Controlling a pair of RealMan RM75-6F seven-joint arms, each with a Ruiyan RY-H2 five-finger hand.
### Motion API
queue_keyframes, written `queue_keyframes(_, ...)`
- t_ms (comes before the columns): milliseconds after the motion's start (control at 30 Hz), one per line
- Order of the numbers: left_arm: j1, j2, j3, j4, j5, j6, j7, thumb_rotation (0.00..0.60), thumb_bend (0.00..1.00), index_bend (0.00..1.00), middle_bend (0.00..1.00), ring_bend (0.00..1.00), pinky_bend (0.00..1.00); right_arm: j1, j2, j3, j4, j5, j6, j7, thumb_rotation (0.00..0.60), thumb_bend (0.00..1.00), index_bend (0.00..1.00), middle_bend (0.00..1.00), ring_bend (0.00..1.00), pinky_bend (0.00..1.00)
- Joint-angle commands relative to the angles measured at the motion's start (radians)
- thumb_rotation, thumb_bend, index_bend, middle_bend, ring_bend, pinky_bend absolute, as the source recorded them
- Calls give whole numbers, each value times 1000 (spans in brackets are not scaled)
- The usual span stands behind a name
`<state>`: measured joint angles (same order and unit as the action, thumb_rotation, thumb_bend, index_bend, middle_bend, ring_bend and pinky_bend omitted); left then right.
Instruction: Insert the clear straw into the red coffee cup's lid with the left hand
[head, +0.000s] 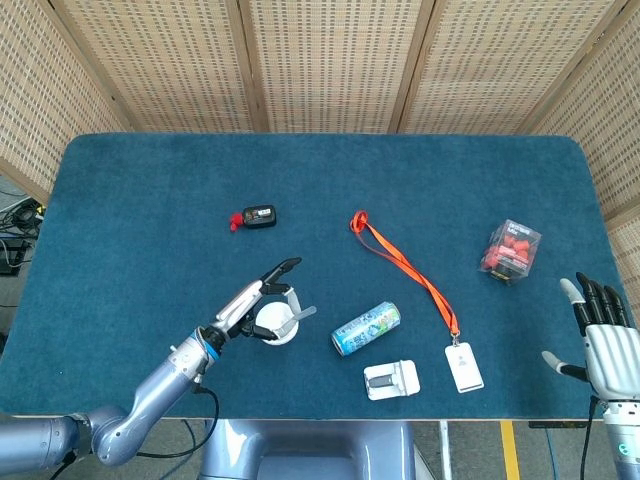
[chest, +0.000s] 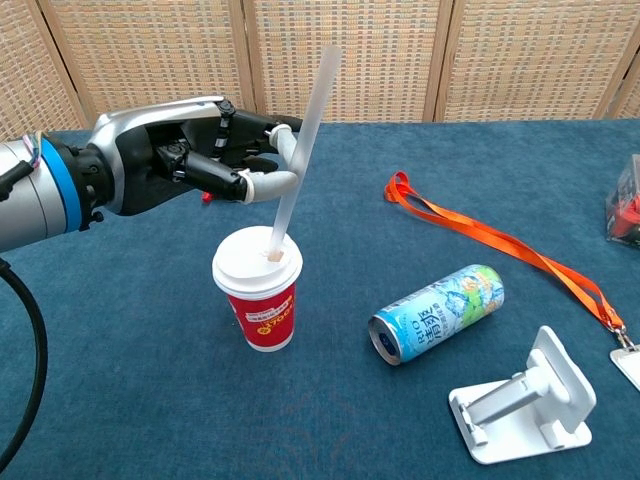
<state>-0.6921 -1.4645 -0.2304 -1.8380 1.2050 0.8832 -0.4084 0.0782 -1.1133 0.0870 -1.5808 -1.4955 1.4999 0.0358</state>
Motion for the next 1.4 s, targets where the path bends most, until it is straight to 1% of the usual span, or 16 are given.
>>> queue_keyframes(33, 1, -5, 3, 7, 4, -3, -8, 600, 420, 665, 0, 0, 0, 0, -1, 0, 0, 1, -1, 0, 600, 61, 101, 0, 0, 0)
queue_keyframes(200, 1, -31, 16, 53, 13, -19, -42, 600, 421, 660, 0, 0, 0, 1, -1, 0, 1, 1, -2, -2, 600, 60, 102, 0, 0, 0)
queue_keyframes(300, 1, -40, 26, 80, 29, -31, -60, 600, 420, 599, 0, 0, 0, 1, -2, 0, 2, 2, -3, -3, 600, 61, 102, 0, 0, 0)
queue_keyframes(333, 0, -41, 30, 88, 36, -35, -66, 600, 417, 522, 0, 0, 0, 1, -2, 0, 2, 1, -3, -4, 600, 61, 102, 0, 0, 0)
queue_keyframes(400, -3, -40, 37, 102, 50, -50, -83, 600, 354, 307, 0, 0, 0, 1, -3, 0, 2, 1, -3, -4, 600, 61, 101, 0, 0, 0)
queue_keyframes(433, -4, -37, 40, 109, 57, -60, -96, 600, 303, 164, 0, 0, 0, 1, -3, 0, 2, 1, -3, -4, 600, 61, 101, 0, 0, 0)
queue_keyframes(467, -5, -36, 40, 114, 62, -63, -105, 600, 242, 63, 0, 0, 0, 2, -3, 0, 2, 2, -3, -5, 600, 61, 102, 0, 0, 0)
queue_keyframes(533, -6, -31, 43, 125, 77, -69, -117, 600, 199, 1, 0, 0, 0, 2, -3, 0, 2, 2, -3, -5, 600, 60, 102, 0, 0, 0)
queue_keyframes(833, 15, 18, 45, 113, 125, -30, -150, 600, 185, 0, 0, 0, 0, 3, -5, -1, 6, 3, -7, -5, 600, 61, 102, 0, 0, 0)
queue_keyframes(933, 47, 50, 48, 106, 156, 48, -103, 600, 186, 0, 0, 0, 0, 3, -6, 0, 7, 5, -8, -5, 600, 61, 102, 0, 0, 0)
queue_keyframes(1000, 73, 76, 54, 102, 181, 111, -43, 600, 186, 0, 0, 0, 0, 3, -6, 0, 7, 4, -7, -8, 600, 61, 102, 0, 0, 0)
queue_keyframes(1067, 108, 109, 64, 108, 212, 194, 59, 600, 186, 0, 0, 0, 0, 3, -5, -2, 4, 5, -8, -15, 600, 61, 101, 0, 0, 0)
queue_keyframes(1133, 130, 124, 73, 115, 228, 242, 129, 600, 186, 0, 0, 0, 0, 3, -5, -2, 2, 6, -9, -20, 600, 61, 101, 0, 0, 0)
queue_keyframes(1233, 189, 167, 99, 156, 263, 359, 347, 600, 185, 0, 0, 0, 0, 3, -7, -3, 1, 8, -11, -35, 600, 61, 98, 0, 0, 0)
queue_keyframes(1367, 250, 203, 136, 151, 255, 424, 505, 600, 185, 0, 0, 0, 0, 3, -10, -5, -6, 11, -15, -61, 600, 61, 84, 0, 0, 0)
queue_keyframes(1400, 278, 232, 161, 134, 230, 422, 533, 600, 185, 0, 0, 0, 0, 4, -12, -6, -9, 8, -14, -73, 600, 61, 79, 0, 0, 0)
